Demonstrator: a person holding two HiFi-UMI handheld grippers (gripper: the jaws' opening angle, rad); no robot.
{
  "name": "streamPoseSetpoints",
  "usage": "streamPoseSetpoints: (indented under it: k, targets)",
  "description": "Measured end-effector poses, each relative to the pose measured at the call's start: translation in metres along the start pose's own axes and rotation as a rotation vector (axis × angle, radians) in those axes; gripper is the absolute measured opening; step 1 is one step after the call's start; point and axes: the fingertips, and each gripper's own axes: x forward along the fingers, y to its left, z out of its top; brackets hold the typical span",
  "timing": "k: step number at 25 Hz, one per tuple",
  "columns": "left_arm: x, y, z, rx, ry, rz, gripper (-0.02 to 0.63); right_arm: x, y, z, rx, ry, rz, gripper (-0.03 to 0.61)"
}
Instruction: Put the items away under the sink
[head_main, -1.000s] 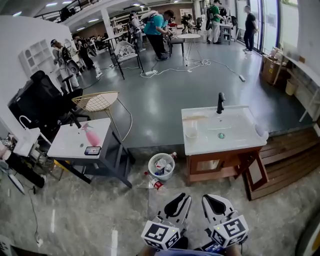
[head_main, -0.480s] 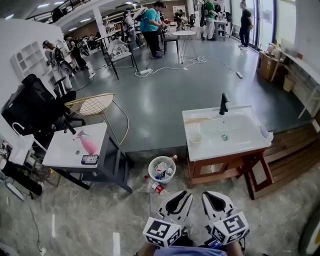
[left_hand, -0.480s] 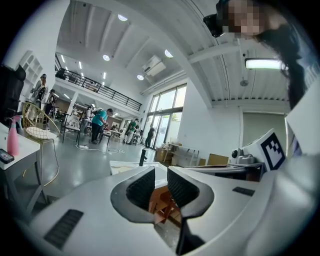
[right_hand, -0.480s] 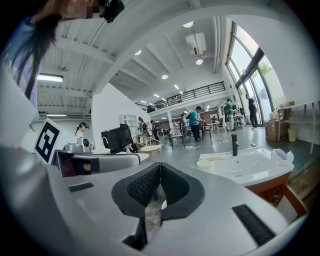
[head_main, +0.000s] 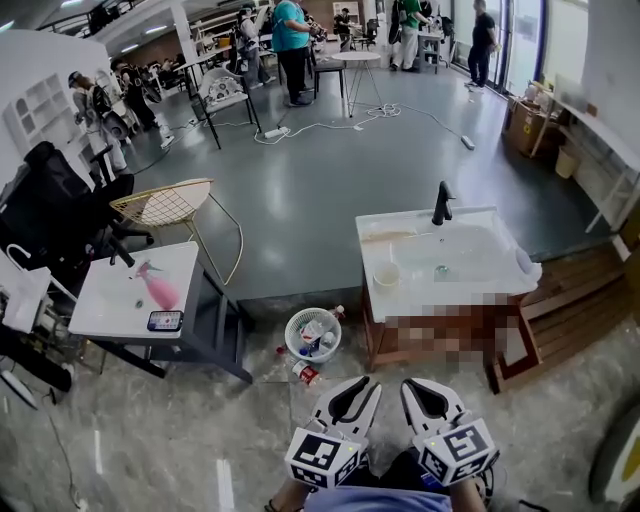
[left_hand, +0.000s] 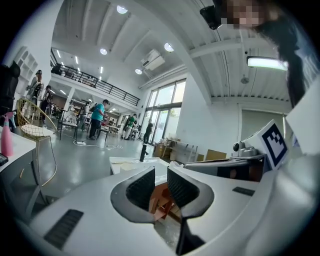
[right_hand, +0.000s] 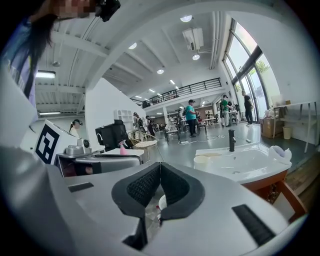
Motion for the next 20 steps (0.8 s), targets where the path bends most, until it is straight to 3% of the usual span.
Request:
streamPoseSetpoints:
  k: [10,20]
  targets:
    - [0.03,0.024,-0.012,-0.048,0.035,0.058,0.077,0.033,-0.032,-0.002,0.005,0.041,0.062,0.016]
    - [0.122,0.063,0.008,-0.048,0.026,0.205,0.098,0.088,-0.131,0.03,-0.047,0.056,0.157,0.016]
